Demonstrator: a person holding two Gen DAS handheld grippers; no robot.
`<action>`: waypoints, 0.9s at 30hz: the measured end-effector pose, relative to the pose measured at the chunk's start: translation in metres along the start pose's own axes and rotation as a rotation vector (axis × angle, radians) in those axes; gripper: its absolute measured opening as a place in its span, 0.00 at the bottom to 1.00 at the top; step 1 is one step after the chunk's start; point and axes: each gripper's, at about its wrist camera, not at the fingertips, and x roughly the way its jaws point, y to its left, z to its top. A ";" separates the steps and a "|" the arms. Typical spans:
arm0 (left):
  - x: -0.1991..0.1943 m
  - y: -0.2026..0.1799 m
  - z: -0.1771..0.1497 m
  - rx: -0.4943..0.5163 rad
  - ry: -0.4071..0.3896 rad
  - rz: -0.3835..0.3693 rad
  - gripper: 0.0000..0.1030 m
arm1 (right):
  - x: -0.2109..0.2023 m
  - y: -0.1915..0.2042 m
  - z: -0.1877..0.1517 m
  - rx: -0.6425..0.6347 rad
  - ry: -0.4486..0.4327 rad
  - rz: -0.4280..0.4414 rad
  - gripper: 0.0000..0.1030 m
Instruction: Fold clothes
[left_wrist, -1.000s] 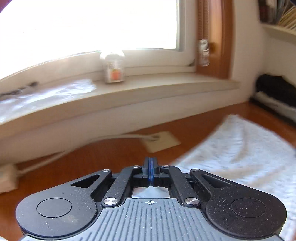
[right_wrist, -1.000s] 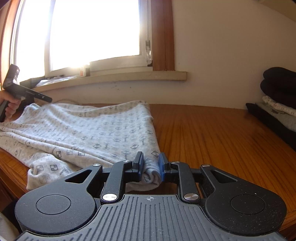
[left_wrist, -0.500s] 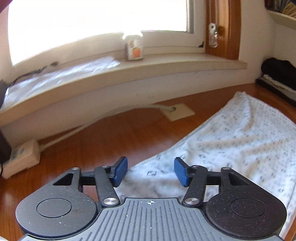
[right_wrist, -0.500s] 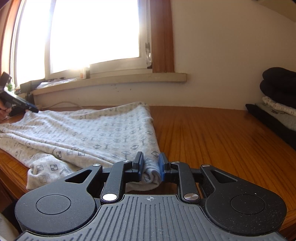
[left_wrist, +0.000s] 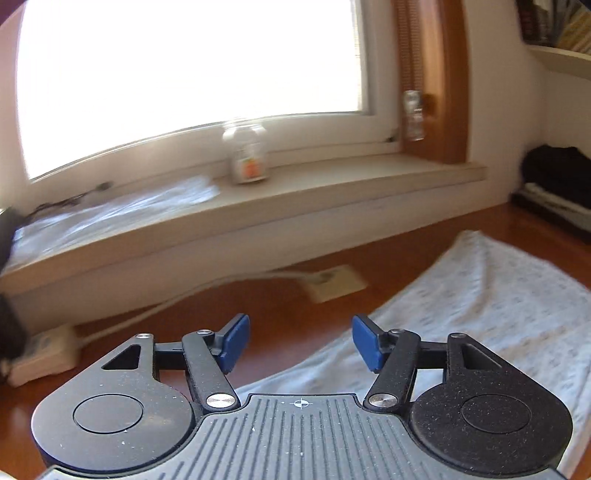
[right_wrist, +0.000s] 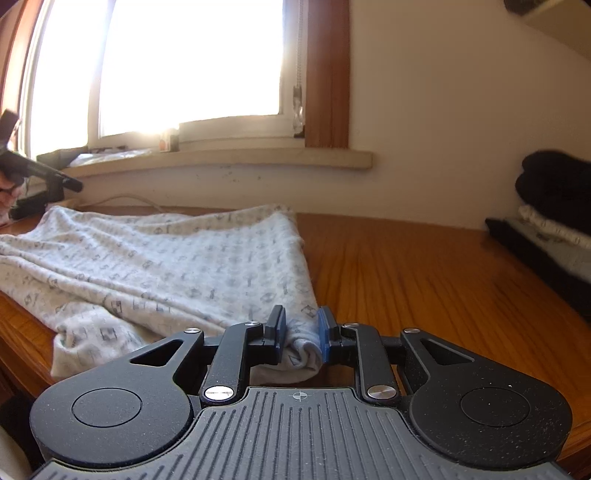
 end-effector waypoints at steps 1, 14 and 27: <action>0.007 -0.011 0.005 0.006 -0.006 -0.032 0.73 | -0.002 0.002 0.005 0.008 -0.017 0.014 0.20; 0.161 -0.127 0.060 -0.048 0.042 -0.280 0.72 | 0.017 0.005 -0.001 0.003 0.060 0.026 0.20; 0.236 -0.141 0.082 -0.118 0.156 -0.399 0.49 | -0.019 -0.001 0.008 -0.164 0.154 0.084 0.20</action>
